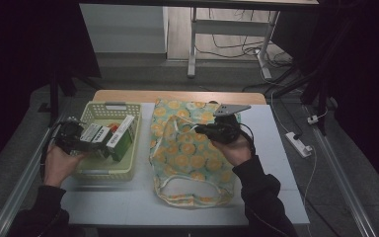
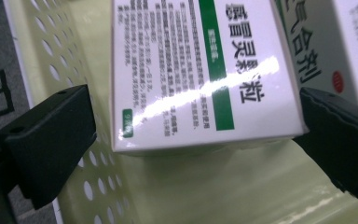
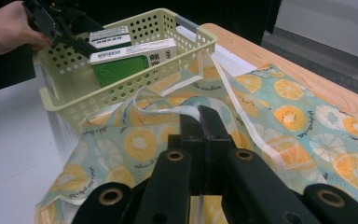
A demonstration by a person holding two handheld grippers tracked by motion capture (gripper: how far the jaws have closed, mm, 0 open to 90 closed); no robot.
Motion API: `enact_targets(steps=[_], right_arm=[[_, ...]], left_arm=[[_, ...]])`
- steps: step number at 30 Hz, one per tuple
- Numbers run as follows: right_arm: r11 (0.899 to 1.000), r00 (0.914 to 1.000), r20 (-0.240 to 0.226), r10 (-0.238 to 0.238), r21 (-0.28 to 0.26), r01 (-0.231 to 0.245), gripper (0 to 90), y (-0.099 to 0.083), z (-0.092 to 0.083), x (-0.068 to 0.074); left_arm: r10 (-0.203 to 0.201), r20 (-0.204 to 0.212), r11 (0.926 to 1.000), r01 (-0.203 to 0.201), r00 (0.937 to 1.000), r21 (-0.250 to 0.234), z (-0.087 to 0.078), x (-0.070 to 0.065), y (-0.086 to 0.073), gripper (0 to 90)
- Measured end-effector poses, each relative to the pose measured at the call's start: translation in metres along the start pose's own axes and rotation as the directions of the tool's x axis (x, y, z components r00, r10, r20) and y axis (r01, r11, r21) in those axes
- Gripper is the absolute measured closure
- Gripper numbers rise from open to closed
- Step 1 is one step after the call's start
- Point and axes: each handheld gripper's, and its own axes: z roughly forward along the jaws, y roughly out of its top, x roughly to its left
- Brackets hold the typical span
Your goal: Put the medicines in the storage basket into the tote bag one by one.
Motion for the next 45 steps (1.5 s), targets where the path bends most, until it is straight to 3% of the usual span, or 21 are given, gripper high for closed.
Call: enact_targets(steps=[3,7,14,21,34,45], right_arm=[[1.000,1.0000,-0.001,0.001,0.000,-0.001,89.9,0.000,0.000,0.000],[1.000,1.0000,0.000,0.000,0.002,0.000,89.9,0.000,0.000,0.000],[1.000,1.0000,0.001,0.001,0.000,-0.001,89.9,0.000,0.000,0.000],[1.000,1.0000,0.002,0.000,-0.002,0.000,89.9,0.000,-0.001,0.000],[1.000,1.0000,0.001,0.005,-0.002,-0.005,89.9,0.000,-0.001,-0.001],[1.000,0.9999,-0.003,0.010,0.000,-0.010,89.9,-0.001,0.001,-0.002]], left_arm=[[0.019,-0.012,0.9996,-0.019,0.9998,0.021,0.001,-0.001,0.001,3.3],[0.025,-0.010,0.9993,-0.025,0.9996,0.029,0.002,-0.002,0.002,13.8],[0.028,-0.010,0.9990,-0.027,0.9996,0.036,0.001,-0.001,0.002,16.8],[0.001,-0.023,0.9998,-0.001,0.9997,0.018,-0.002,-0.003,0.002,17.5],[0.000,-0.017,0.9952,-0.002,0.9999,-0.098,-0.042,-0.004,-0.003,17.5],[0.054,0.000,0.9874,-0.053,0.9986,-0.149,-0.074,-0.015,-0.014,17.5]])
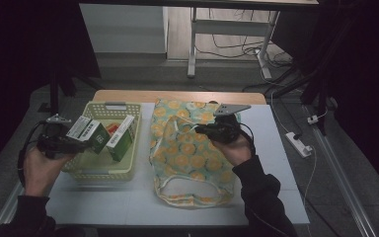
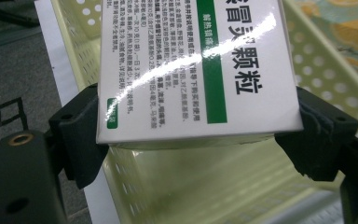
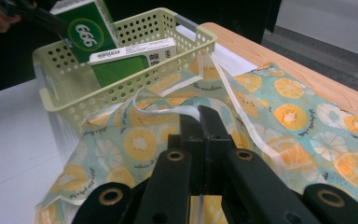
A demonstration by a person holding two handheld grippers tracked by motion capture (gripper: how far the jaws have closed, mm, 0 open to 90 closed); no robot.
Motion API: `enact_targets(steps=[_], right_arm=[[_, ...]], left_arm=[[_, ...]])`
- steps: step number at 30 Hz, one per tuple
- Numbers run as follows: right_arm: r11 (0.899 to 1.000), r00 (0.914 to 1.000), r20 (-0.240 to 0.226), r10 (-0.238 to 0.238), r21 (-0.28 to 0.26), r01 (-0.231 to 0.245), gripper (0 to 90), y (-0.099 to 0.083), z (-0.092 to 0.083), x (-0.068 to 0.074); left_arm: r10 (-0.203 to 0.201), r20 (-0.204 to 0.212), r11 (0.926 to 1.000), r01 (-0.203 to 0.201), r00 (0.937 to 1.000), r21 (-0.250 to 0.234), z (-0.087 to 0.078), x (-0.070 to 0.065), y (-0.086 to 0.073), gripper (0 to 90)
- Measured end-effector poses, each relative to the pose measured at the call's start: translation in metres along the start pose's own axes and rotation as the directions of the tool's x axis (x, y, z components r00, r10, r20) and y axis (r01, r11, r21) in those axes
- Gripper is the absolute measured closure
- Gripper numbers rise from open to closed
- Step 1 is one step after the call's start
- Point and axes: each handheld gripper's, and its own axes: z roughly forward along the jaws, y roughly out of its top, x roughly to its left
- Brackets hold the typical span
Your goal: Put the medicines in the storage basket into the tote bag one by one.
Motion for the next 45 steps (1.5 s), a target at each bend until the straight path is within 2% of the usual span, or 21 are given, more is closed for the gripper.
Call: enact_targets(steps=[8,10,15,17,22,28,31,36,41,45], right_arm=[[1.000,1.0000,0.004,0.000,-0.002,0.000,89.9,0.000,0.000,0.000],[1.000,1.0000,0.004,0.000,-0.003,0.000,89.9,0.000,0.000,0.000],[1.000,1.0000,0.005,0.000,-0.005,0.000,89.9,0.000,0.000,0.000],[1.000,1.0000,0.005,-0.002,-0.004,0.002,89.9,0.000,0.000,0.000],[1.000,1.0000,0.004,-0.002,-0.004,0.002,89.9,0.000,0.001,0.000],[1.000,1.0000,0.008,0.001,-0.003,-0.001,89.9,0.000,0.001,-0.001],[1.000,1.0000,0.009,0.001,-0.003,-0.001,89.9,-0.001,0.001,-0.001],[1.000,1.0000,0.009,0.001,-0.002,-0.001,89.9,-0.001,0.002,-0.001],[1.000,1.0000,0.009,0.000,-0.001,0.000,89.9,-0.001,0.002,-0.001],[1.000,0.9999,0.010,0.000,-0.005,0.000,89.9,-0.001,0.002,-0.001]], left_arm=[[0.039,0.065,0.9989,-0.038,0.9971,-0.030,-0.021,-0.019,-0.002,17.5],[0.060,0.089,0.9975,-0.057,0.9942,-0.043,-0.026,-0.024,-0.003,17.5],[0.084,0.145,0.9955,-0.077,0.9859,-0.054,-0.032,-0.039,-0.005,17.5],[0.100,0.181,0.9946,-0.093,0.9784,-0.046,-0.031,-0.046,-0.005,17.5],[0.131,0.234,0.9912,-0.122,0.9634,-0.051,-0.029,-0.063,-0.006,17.5],[0.179,0.291,0.9838,-0.167,0.9400,-0.065,-0.024,-0.088,-0.005,17.5],[0.200,0.322,0.9798,-0.187,0.9253,-0.070,-0.019,-0.101,-0.005,17.5],[0.233,0.355,0.9725,-0.222,0.9054,-0.071,-0.008,-0.120,-0.004,17.5],[0.272,0.387,0.9618,-0.262,0.8813,-0.079,-0.001,-0.139,0.001,17.6],[0.297,0.401,0.9538,-0.289,0.8668,-0.081,0.006,-0.153,0.006,17.5]])
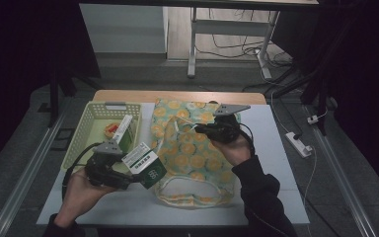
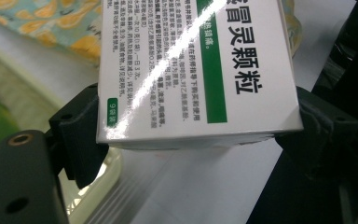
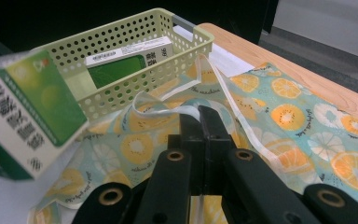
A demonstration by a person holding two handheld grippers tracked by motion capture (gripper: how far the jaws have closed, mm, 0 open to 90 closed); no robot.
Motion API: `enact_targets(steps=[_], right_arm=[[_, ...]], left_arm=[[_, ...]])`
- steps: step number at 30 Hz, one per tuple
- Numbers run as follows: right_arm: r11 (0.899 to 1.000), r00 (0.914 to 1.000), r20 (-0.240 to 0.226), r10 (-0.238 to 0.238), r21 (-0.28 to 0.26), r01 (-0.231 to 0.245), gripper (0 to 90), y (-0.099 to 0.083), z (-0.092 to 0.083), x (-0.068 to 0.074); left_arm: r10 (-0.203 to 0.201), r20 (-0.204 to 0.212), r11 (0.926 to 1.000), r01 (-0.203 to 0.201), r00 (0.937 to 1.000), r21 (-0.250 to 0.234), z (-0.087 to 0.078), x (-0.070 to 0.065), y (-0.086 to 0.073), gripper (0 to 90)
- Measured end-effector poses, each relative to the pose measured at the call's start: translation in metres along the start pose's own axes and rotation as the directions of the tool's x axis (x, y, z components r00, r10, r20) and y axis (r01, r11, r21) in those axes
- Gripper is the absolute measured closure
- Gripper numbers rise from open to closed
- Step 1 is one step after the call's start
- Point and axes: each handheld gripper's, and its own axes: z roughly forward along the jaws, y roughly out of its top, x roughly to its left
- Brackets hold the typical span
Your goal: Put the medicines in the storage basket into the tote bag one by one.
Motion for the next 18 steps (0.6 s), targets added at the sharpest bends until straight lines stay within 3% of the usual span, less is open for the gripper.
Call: enact_targets(steps=[6,18], right_arm=[[1.000,1.0000,0.002,-0.001,-0.002,0.001,89.9,0.000,-0.001,0.000],[1.000,1.0000,0.003,-0.001,-0.002,0.001,89.9,0.000,-0.001,0.000]], left_arm=[[0.037,0.034,0.9992,-0.038,0.9987,0.015,0.017,-0.010,0.011,17.5],[0.072,0.085,0.9955,-0.077,0.9937,0.054,0.053,-0.023,0.027,17.5]])
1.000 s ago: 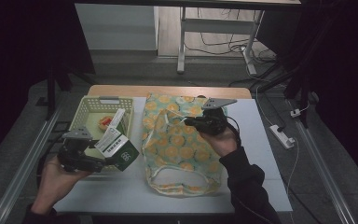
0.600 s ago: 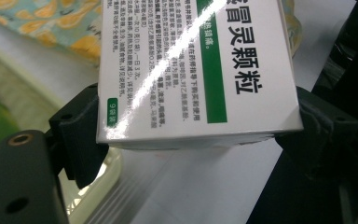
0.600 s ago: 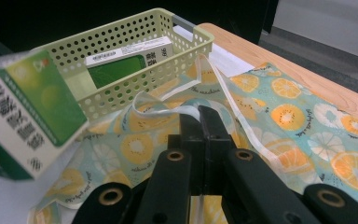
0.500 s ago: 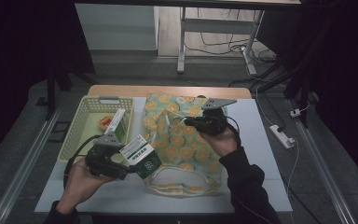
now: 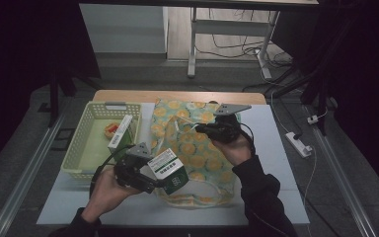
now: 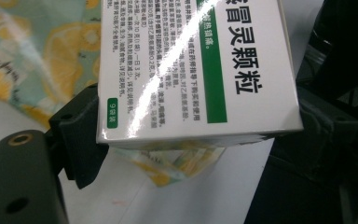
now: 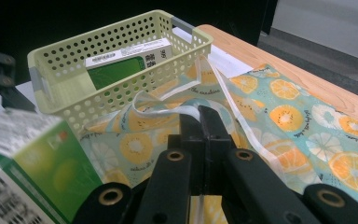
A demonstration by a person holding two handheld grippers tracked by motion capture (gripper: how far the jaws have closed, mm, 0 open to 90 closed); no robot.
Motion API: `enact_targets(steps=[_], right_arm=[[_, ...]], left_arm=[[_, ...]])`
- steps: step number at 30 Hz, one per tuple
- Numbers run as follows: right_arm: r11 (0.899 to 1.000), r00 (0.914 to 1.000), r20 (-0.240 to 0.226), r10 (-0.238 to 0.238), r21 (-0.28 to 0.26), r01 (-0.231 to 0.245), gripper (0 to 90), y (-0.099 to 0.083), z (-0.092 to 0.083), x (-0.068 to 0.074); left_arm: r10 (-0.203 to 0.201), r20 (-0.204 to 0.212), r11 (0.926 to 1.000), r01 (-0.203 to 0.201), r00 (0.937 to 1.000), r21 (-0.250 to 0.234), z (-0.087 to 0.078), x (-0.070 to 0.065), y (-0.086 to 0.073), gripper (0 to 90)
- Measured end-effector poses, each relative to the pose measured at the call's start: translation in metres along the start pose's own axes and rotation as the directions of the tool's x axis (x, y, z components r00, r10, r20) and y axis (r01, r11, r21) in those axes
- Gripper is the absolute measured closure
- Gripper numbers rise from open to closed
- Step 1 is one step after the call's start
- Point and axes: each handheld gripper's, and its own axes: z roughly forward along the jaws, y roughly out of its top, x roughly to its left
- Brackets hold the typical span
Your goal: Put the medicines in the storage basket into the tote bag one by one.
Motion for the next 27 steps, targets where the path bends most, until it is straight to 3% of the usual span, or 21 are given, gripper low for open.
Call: enact_targets(steps=[6,14,19,27], right_arm=[[1.000,1.0000,-0.003,-0.001,0.000,0.001,89.9,0.000,0.001,0.001],[1.000,1.0000,-0.004,-0.003,0.001,0.003,89.9,-0.001,0.001,0.001],[1.000,1.0000,-0.003,-0.001,0.002,0.001,89.9,-0.001,0.001,0.001],[1.000,1.0000,-0.003,0.001,0.005,-0.001,89.9,-0.001,0.002,0.001]], left_arm=[[0.006,-0.013,0.9996,-0.005,0.9999,0.027,0.025,0.002,0.010,17.5],[0.015,-0.061,0.9988,-0.012,0.9980,0.047,0.052,0.008,0.026,17.5],[-0.017,-0.078,0.9990,0.020,0.9968,0.039,0.066,0.017,0.032,17.5],[-0.033,-0.123,0.9982,0.039,0.9918,0.046,0.084,0.030,0.042,17.4]])
